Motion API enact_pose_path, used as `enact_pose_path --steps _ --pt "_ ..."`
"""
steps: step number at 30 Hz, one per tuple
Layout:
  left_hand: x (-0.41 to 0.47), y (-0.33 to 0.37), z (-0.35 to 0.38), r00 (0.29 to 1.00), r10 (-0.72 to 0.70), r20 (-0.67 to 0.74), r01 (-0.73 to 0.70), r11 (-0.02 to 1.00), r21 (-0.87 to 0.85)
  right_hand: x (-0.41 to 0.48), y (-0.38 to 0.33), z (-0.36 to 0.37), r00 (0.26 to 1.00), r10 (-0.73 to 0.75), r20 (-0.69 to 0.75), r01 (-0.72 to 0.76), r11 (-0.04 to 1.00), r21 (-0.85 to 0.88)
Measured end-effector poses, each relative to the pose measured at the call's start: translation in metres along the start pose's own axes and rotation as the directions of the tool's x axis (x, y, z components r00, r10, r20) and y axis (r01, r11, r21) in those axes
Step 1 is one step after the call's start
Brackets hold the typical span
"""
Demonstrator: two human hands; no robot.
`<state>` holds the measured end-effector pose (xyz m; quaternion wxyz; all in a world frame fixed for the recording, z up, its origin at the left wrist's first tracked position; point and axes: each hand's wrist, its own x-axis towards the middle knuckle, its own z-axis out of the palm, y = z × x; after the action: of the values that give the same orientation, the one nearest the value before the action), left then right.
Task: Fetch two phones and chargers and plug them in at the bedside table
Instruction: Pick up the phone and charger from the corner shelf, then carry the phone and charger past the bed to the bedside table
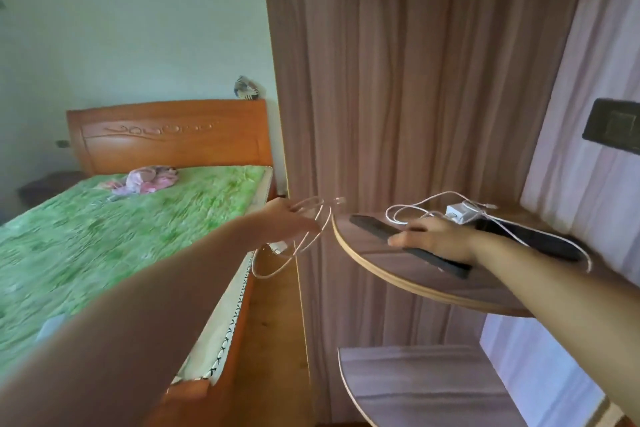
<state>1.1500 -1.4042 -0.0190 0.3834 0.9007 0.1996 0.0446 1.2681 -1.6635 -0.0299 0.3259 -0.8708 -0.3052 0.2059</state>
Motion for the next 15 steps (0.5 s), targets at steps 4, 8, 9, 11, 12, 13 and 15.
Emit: enact_pose_path --steps 4,8,9,11,12,13,15 --pt "-0.051 -0.040 -0.044 0.986 -0.121 -0.113 0.072 0.929 -0.364 0.020 -0.060 0.044 0.955 -0.080 0.286 -0.132 0.749 0.649" --pt "-0.110 -0.099 -0.090 0.937 -0.257 -0.236 0.038 0.748 -0.663 0.036 -0.135 0.105 0.827 -0.190 0.529 -0.336 0.588 0.736" --pt "-0.128 -0.117 -0.101 0.922 -0.290 -0.255 0.032 0.715 -0.698 0.036 -0.155 0.125 0.798 -0.222 0.560 -0.352 0.583 0.732" --pt "-0.167 -0.154 -0.124 0.899 -0.333 -0.284 0.016 0.674 -0.739 0.034 -0.193 0.171 0.777 -0.266 0.570 -0.299 0.641 0.707" --pt "-0.188 -0.173 -0.135 0.875 -0.370 -0.314 0.016 0.669 -0.743 0.031 -0.211 0.196 0.784 -0.274 0.557 -0.250 0.682 0.688" --pt "-0.210 -0.192 -0.145 0.837 -0.417 -0.354 0.025 0.676 -0.737 0.027 -0.228 0.221 0.782 -0.284 0.555 -0.216 0.711 0.669" --pt "-0.254 -0.226 -0.166 0.761 -0.490 -0.425 0.048 0.696 -0.717 0.015 -0.261 0.270 0.756 -0.282 0.590 -0.202 0.757 0.621"
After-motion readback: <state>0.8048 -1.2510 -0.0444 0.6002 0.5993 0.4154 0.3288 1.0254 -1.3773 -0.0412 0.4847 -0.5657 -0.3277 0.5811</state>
